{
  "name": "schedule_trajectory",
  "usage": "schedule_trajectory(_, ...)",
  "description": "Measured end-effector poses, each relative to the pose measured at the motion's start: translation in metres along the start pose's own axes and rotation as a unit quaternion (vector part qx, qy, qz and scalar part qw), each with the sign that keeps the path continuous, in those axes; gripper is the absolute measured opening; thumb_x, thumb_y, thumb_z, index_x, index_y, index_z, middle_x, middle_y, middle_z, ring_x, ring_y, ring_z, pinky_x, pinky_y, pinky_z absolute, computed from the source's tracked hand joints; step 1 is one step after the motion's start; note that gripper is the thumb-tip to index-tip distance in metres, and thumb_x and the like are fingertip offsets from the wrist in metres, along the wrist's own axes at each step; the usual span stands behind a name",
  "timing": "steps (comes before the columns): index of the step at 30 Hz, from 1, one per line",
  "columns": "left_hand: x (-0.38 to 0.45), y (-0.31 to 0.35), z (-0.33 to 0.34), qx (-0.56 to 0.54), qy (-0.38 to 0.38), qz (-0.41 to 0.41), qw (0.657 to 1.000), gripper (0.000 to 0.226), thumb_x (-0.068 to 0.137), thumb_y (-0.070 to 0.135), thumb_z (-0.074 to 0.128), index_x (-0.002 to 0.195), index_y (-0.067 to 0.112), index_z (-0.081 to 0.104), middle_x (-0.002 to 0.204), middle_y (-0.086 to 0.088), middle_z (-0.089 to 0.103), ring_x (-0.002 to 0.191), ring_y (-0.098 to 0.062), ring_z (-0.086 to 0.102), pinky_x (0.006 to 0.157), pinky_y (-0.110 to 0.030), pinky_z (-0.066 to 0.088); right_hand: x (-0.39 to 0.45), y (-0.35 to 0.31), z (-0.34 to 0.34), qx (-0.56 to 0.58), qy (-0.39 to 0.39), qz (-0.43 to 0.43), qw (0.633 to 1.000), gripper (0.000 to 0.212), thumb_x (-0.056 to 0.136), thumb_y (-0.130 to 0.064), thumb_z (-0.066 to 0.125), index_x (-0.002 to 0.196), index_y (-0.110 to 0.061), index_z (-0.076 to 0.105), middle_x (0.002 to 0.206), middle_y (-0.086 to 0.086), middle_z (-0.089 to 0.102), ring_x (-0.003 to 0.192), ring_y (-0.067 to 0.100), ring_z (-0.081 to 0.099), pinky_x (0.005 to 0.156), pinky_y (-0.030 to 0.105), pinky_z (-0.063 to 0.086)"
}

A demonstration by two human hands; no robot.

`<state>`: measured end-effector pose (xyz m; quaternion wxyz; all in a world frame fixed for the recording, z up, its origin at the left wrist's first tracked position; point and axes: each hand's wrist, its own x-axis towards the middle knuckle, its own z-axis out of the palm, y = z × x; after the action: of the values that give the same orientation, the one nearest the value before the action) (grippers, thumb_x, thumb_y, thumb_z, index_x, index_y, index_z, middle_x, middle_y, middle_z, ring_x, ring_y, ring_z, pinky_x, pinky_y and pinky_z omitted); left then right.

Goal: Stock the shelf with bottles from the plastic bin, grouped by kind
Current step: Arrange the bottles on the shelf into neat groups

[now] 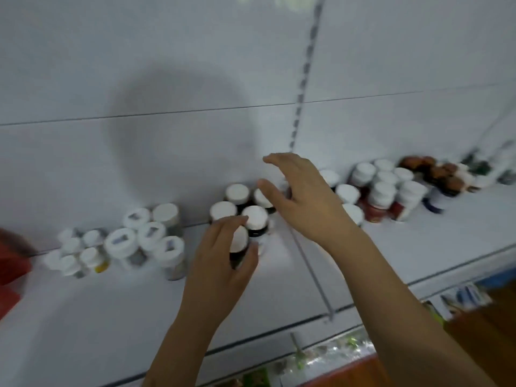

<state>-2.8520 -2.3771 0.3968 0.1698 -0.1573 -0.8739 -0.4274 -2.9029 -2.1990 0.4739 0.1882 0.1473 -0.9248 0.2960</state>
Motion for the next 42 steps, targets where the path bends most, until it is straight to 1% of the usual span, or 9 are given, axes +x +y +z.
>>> schedule_trajectory(3,-0.009,0.050,0.052,-0.001,-0.046,0.043,0.998,0.047,0.091,0.049,0.049,0.132,0.028,0.052,0.128,0.019,0.050,0.118,0.003,0.046,0.097,-0.004,0.029,-0.051,0.060,-0.066,-0.054,0.034,0.050,0.997,0.048,0.097,-0.050,0.050,0.136,-0.023,0.053,0.141,-0.008,0.051,0.132,0.010,0.040,0.109,0.019,0.028)
schedule_trajectory(5,-0.015,0.085,0.087,-0.002,-0.068,0.072,0.995,0.050,0.091,0.051,0.048,0.135,0.028,0.051,0.131,0.018,0.049,0.121,0.007,0.041,0.101,-0.002,0.024,-0.085,0.095,-0.113,-0.084,0.054,0.073,0.992,0.050,0.096,-0.051,0.051,0.135,-0.020,0.054,0.140,-0.004,0.053,0.131,0.012,0.042,0.108,0.018,0.027)
schedule_trajectory(8,-0.029,0.136,0.141,-0.004,-0.107,0.107,0.989,0.052,0.090,0.052,0.046,0.138,0.033,0.046,0.135,0.025,0.043,0.124,0.012,0.037,0.103,-0.009,0.029,-0.147,0.146,-0.177,-0.119,0.079,0.121,0.982,0.051,0.097,-0.048,0.052,0.139,-0.019,0.051,0.143,-0.002,0.050,0.132,0.016,0.041,0.108,0.025,0.030)
schedule_trajectory(13,-0.060,0.213,0.245,-0.011,-0.171,0.181,0.968,0.054,0.091,0.053,0.046,0.138,0.028,0.049,0.138,0.016,0.047,0.129,-0.002,0.044,0.105,-0.024,0.038,-0.257,0.227,-0.268,-0.164,0.091,0.209,0.960,0.057,0.098,-0.053,0.044,0.143,-0.018,0.046,0.148,0.000,0.045,0.137,0.019,0.036,0.113,0.039,0.033)
schedule_trajectory(18,-0.087,0.285,0.346,-0.015,-0.267,0.240,0.933,0.058,0.091,0.059,0.041,0.140,0.030,0.046,0.137,0.016,0.046,0.126,-0.003,0.045,0.103,-0.026,0.041,-0.370,0.281,-0.344,-0.190,0.161,0.302,0.920,0.048,0.099,-0.046,0.050,0.138,-0.018,0.051,0.139,0.000,0.052,0.129,0.020,0.044,0.106,0.036,0.038)
schedule_trajectory(24,-0.101,0.346,0.459,-0.021,-0.360,0.288,0.887,0.062,0.089,0.061,0.038,0.141,0.029,0.047,0.139,0.016,0.045,0.126,-0.003,0.043,0.103,-0.025,0.039,-0.459,0.346,-0.399,-0.234,0.170,0.396,0.872,0.054,0.098,-0.050,0.047,0.140,-0.015,0.050,0.140,0.003,0.054,0.130,0.021,0.045,0.108,0.035,0.037)
schedule_trajectory(31,-0.089,0.397,0.605,-0.036,-0.440,0.324,0.836,0.067,0.088,0.067,0.035,0.144,0.032,0.041,0.143,0.014,0.044,0.131,-0.008,0.042,0.106,-0.029,0.039,-0.500,0.441,-0.444,-0.267,0.151,0.478,0.823,0.057,0.099,-0.053,0.042,0.147,-0.021,0.039,0.149,-0.002,0.044,0.137,0.016,0.036,0.111,0.030,0.030)
schedule_trajectory(35,-0.063,0.438,0.689,-0.041,-0.467,0.343,0.814,0.076,0.085,0.070,0.028,0.146,0.026,0.041,0.144,0.009,0.045,0.130,-0.010,0.044,0.104,-0.026,0.038,-0.495,0.510,-0.483,-0.265,0.133,0.509,0.808,0.064,0.099,-0.057,0.038,0.151,-0.021,0.031,0.152,-0.002,0.040,0.141,0.017,0.034,0.115,0.036,0.032)
schedule_trajectory(42,-0.004,0.526,0.804,-0.047,-0.499,0.364,0.785,0.072,0.086,0.067,0.035,0.145,0.026,0.040,0.143,0.007,0.046,0.131,-0.013,0.045,0.106,-0.035,0.043,-0.476,0.613,-0.563,-0.260,0.116,0.545,0.789,0.066,0.099,-0.058,0.037,0.153,-0.021,0.027,0.155,-0.002,0.036,0.144,0.018,0.030,0.116,0.040,0.031)
